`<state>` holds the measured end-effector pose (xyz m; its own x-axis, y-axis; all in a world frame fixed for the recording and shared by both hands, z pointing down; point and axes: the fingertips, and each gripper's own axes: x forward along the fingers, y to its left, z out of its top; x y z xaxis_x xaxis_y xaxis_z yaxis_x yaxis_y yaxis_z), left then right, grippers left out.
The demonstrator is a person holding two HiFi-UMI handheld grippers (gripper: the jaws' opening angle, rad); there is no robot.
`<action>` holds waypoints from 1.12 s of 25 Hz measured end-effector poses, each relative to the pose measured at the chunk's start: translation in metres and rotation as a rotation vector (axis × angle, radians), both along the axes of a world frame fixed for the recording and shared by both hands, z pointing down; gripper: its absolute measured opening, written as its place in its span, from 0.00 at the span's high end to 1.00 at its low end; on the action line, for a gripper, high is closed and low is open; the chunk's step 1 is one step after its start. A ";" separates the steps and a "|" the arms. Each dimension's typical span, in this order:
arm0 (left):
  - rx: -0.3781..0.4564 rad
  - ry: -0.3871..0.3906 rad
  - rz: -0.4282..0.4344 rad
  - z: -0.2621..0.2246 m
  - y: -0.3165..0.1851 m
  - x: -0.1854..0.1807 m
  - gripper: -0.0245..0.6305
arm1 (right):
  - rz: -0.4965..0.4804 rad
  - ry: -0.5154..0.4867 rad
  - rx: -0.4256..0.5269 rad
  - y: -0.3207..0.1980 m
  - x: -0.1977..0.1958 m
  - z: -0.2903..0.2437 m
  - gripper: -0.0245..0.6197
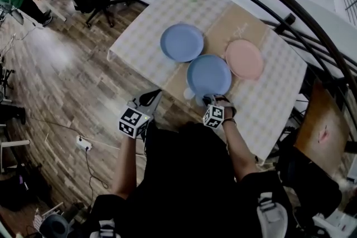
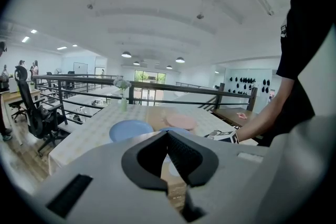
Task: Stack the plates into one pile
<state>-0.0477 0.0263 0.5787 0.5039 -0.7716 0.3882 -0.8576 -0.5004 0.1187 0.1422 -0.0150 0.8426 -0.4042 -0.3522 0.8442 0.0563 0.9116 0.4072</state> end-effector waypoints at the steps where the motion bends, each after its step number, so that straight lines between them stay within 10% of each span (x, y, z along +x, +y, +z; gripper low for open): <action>1: -0.002 -0.003 -0.003 0.001 -0.001 -0.001 0.96 | -0.001 0.002 0.002 -0.001 0.000 0.003 0.89; 28: -0.016 0.016 0.045 -0.024 -0.019 0.029 0.96 | -0.019 -0.013 0.104 -0.008 0.005 -0.064 0.94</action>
<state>-0.0184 0.0076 0.5547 0.5440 -0.7419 0.3919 -0.8324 -0.5361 0.1407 0.1471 -0.0226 0.7782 -0.4224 -0.4294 0.7983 0.0675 0.8633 0.5001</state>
